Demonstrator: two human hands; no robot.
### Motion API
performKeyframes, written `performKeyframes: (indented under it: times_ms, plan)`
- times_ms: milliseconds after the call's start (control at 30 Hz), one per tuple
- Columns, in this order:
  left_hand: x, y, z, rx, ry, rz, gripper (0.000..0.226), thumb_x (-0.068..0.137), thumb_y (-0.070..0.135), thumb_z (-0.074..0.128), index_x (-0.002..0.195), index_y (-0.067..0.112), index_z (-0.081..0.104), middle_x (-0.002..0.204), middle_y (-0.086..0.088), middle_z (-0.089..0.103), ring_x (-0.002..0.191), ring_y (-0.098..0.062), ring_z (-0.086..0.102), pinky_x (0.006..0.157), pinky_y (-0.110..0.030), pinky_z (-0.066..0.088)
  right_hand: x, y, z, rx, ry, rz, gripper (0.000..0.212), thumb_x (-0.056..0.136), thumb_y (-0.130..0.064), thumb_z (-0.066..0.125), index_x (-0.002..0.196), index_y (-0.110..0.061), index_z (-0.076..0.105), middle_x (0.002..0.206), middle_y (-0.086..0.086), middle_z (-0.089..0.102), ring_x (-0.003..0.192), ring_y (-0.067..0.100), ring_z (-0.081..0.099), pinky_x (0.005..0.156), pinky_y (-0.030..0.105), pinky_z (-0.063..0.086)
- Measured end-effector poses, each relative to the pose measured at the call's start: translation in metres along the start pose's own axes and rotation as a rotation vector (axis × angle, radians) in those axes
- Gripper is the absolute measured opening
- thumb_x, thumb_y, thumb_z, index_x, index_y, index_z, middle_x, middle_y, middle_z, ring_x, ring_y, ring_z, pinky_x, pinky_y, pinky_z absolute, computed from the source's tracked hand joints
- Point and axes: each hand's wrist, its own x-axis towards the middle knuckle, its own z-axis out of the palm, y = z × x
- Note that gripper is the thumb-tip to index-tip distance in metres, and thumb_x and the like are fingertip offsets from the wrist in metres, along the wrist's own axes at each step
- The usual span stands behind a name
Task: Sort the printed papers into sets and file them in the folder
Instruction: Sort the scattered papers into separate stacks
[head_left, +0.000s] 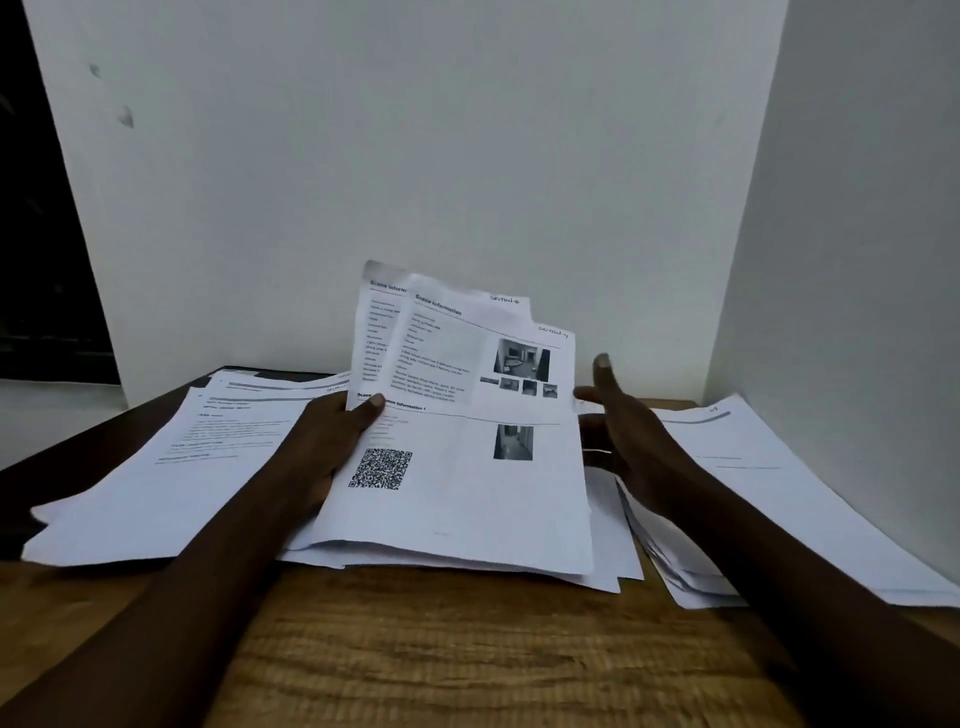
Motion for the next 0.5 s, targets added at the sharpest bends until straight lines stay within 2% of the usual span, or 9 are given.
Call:
performKeyframes:
  times_ms: [67, 133, 200, 267, 333, 367, 433, 500]
  plan:
    - [-0.001, 0.001, 0.0, -0.06, -0.018, -0.019, 0.024, 0.097, 0.025, 0.058, 0.109, 0.006, 0.067, 0.105, -0.018, 0.073, 0.095, -0.034, 0.07, 0.087, -0.046, 0.055, 0.006, 0.01, 0.002, -0.091, 0.029, -0.026, 0.049, 0.085, -0.038, 0.072, 0.119, -0.007, 0.055, 0.106, 0.018, 0.07, 0.091, 0.031, 0.071, 0.077, 0.036, 0.058]
    - [0.0, 0.002, 0.001, -0.111, -0.02, -0.037, 0.029, 0.099, 0.028, 0.052, 0.111, 0.005, 0.066, 0.106, -0.019, 0.072, 0.097, -0.036, 0.069, 0.09, -0.051, 0.053, 0.01, 0.016, 0.0, -0.176, 0.129, -0.066, 0.058, 0.073, -0.019, 0.08, 0.125, -0.012, 0.056, 0.108, 0.01, 0.07, 0.093, 0.026, 0.07, 0.08, 0.041, 0.059]
    - [0.003, 0.004, 0.0, -0.129, 0.036, -0.029, 0.025, 0.101, 0.028, 0.049, 0.105, 0.01, 0.066, 0.102, -0.018, 0.072, 0.092, -0.034, 0.069, 0.088, -0.052, 0.054, 0.013, 0.015, -0.013, -0.289, 0.239, -0.148, 0.038, 0.076, -0.014, 0.075, 0.113, -0.012, 0.066, 0.1, 0.005, 0.071, 0.09, 0.022, 0.067, 0.079, 0.037, 0.055]
    - [0.005, 0.006, -0.002, -0.119, 0.131, 0.007, 0.02, 0.101, 0.025, 0.05, 0.094, 0.014, 0.066, 0.093, -0.012, 0.071, 0.08, -0.027, 0.069, 0.077, -0.045, 0.057, 0.016, 0.011, -0.034, -0.396, 0.36, -0.207, 0.016, 0.079, -0.018, 0.069, 0.092, -0.009, 0.071, 0.085, 0.009, 0.069, 0.08, 0.025, 0.062, 0.076, 0.038, 0.05]
    - [0.006, 0.007, -0.005, -0.144, 0.168, 0.023, 0.019, 0.101, 0.022, 0.05, 0.092, 0.014, 0.064, 0.085, -0.008, 0.069, 0.067, -0.021, 0.068, 0.06, -0.035, 0.057, 0.02, 0.009, -0.055, -0.435, 0.499, -0.189, 0.016, 0.081, -0.02, 0.063, 0.087, -0.006, 0.068, 0.085, 0.018, 0.067, 0.078, 0.029, 0.059, 0.075, 0.042, 0.048]
    - [0.006, 0.008, -0.006, -0.168, 0.167, 0.021, 0.017, 0.102, 0.021, 0.049, 0.095, 0.014, 0.063, 0.085, -0.007, 0.069, 0.065, -0.019, 0.068, 0.057, -0.034, 0.057, 0.023, 0.009, -0.064, -0.425, 0.565, -0.179, 0.015, 0.084, -0.017, 0.06, 0.09, -0.006, 0.067, 0.09, 0.02, 0.067, 0.08, 0.031, 0.06, 0.077, 0.043, 0.049]
    - [0.006, 0.01, -0.013, -0.226, 0.161, 0.003, 0.018, 0.102, 0.022, 0.047, 0.106, 0.012, 0.061, 0.093, -0.01, 0.069, 0.075, -0.024, 0.068, 0.065, -0.039, 0.055, 0.024, 0.01, -0.076, -0.428, 0.662, -0.148, 0.018, 0.086, -0.011, 0.057, 0.096, 0.001, 0.065, 0.095, 0.024, 0.066, 0.087, 0.038, 0.062, 0.081, 0.046, 0.05]
    - [0.01, 0.012, -0.024, -0.349, 0.143, -0.022, 0.025, 0.103, 0.026, 0.045, 0.116, 0.01, 0.06, 0.11, -0.012, 0.071, 0.088, -0.029, 0.068, 0.08, -0.051, 0.054, 0.025, 0.013, -0.083, -0.478, 0.677, -0.126, 0.02, 0.085, -0.007, 0.056, 0.096, 0.008, 0.063, 0.094, 0.026, 0.066, 0.09, 0.042, 0.061, 0.081, 0.046, 0.049]
